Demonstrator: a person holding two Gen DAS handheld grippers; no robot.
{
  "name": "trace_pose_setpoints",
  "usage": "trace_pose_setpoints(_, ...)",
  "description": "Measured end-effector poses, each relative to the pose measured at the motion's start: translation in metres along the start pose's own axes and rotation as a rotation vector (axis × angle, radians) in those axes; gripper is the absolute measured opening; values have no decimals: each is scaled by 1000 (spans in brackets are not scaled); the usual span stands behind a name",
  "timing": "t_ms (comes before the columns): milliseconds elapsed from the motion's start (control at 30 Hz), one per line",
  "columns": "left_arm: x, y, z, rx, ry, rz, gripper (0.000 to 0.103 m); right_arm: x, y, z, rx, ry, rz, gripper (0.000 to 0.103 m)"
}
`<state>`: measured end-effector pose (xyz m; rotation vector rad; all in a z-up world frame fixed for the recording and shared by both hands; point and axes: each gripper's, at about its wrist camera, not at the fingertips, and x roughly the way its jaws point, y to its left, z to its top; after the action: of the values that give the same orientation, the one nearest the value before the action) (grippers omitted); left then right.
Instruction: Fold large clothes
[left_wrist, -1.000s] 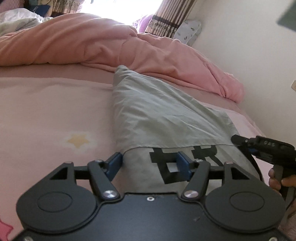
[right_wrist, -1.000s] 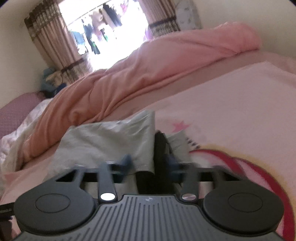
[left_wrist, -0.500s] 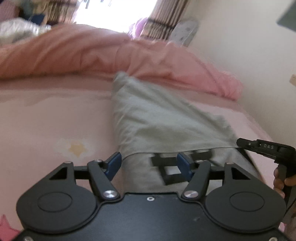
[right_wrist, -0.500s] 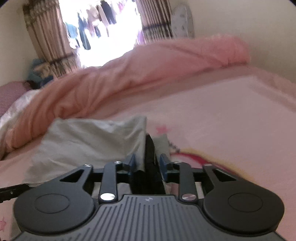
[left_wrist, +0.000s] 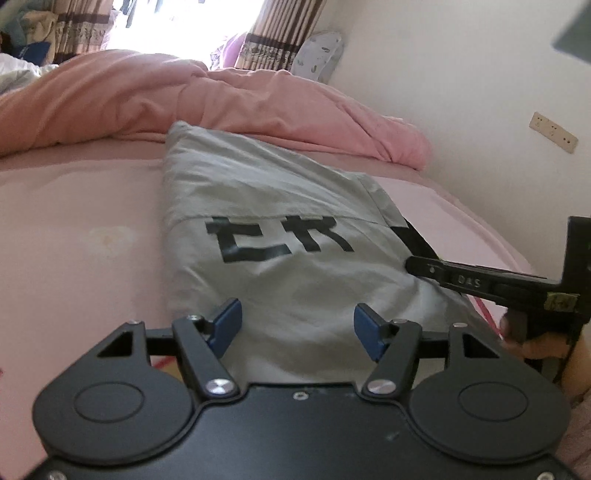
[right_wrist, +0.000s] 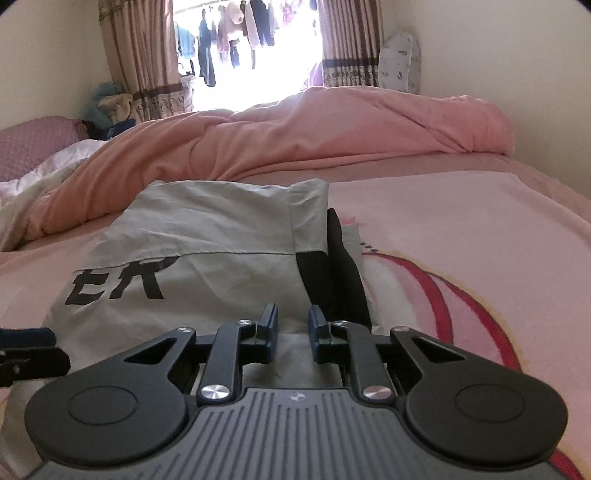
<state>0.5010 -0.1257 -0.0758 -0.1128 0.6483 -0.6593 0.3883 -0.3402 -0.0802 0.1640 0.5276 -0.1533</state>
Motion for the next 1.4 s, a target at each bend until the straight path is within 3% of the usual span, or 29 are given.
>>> trace_pose_setpoints(100, -1, -2, 0, 21, -6, 14, 67, -7, 0, 2, 4, 4, 0, 18)
trace_pose_setpoints(233, -20, -7, 5, -76, 21, -19, 66, -40, 6, 1, 6, -2, -17, 20)
trace_pose_setpoints(367, -49, -25, -15, 2, -6, 93, 66, -87, 13, -13, -23, -32, -41, 22)
trace_pose_setpoints(500, -58, -30, -36, -17, 26, 63, 66, -111, 15, -35, -41, -21, -43, 23)
trace_pose_setpoints(767, -48, -34, -59, -10, 44, 47, 66, -96, 6, -66, 10, 60, -45, 23)
trace_pose_setpoints(1100, -46, -29, -68, -30, -4, 13, 67, -93, 0, -79, 44, 38, -12, 23)
trace_pose_setpoints(1200, -54, -24, -57, -68, 15, -40, 69, -98, -5, -69, 58, 55, 40, 31)
trace_pose_setpoints(1267, -61, -15, -46, -103, 13, -79, 76, -106, -20, -58, 121, 15, 134, 58)
trace_pose_setpoints(1333, -66, -1, -31, -134, -14, -69, 88, -107, -41, -47, 200, -22, 211, 78)
trace_pose_setpoints(1400, -66, 17, -18, -168, -36, -63, 90, -98, -63, -38, 261, -42, 242, 80)
